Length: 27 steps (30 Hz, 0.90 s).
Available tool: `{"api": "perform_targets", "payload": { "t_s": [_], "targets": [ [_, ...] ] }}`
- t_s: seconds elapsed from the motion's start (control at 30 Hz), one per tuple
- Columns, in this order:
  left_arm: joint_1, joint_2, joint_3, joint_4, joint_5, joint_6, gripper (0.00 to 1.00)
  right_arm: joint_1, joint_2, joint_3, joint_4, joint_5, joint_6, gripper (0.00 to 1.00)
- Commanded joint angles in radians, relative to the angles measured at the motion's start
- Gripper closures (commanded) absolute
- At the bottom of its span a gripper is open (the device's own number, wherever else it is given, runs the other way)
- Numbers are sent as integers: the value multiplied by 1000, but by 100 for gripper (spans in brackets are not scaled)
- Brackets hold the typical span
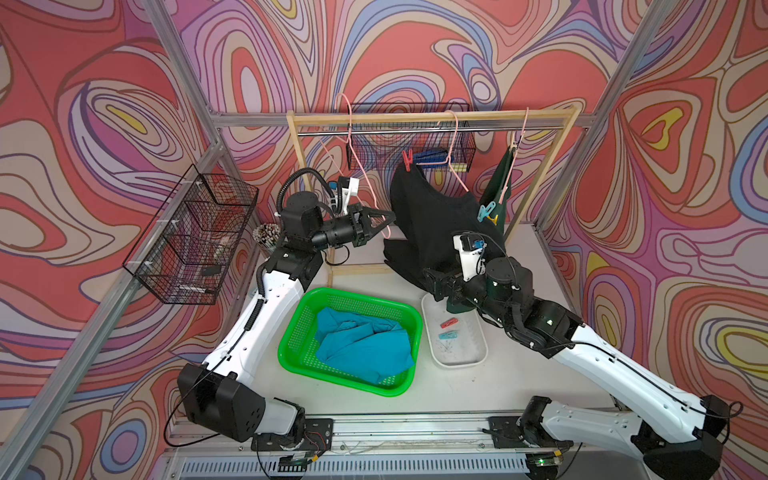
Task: Remove the clothespins securing t-shirts to the hanger
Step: Place the hanger on the clothes rail.
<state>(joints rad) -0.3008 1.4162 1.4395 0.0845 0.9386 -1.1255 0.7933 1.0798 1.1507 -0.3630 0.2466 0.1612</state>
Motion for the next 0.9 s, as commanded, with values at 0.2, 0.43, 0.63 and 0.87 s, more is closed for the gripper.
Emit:
{"api": "perform_targets", "payload": {
  "t_s": [0.2, 0.43, 0.63, 0.87],
  "targets": [
    [12, -12, -78, 65, 24, 42, 100, 3, -6, -6, -11, 11, -15, 2],
    [13, -32, -96, 10, -7, 96, 96, 3, -2, 4, -19, 3, -23, 2],
    [13, -42, -94, -3, -15, 113, 73, 3, -10, 6, -28, -7, -23, 2],
    [14, -54, -102, -28, -29, 133, 34, 2, -31, 10, -39, -23, -25, 2]
  ]
}}
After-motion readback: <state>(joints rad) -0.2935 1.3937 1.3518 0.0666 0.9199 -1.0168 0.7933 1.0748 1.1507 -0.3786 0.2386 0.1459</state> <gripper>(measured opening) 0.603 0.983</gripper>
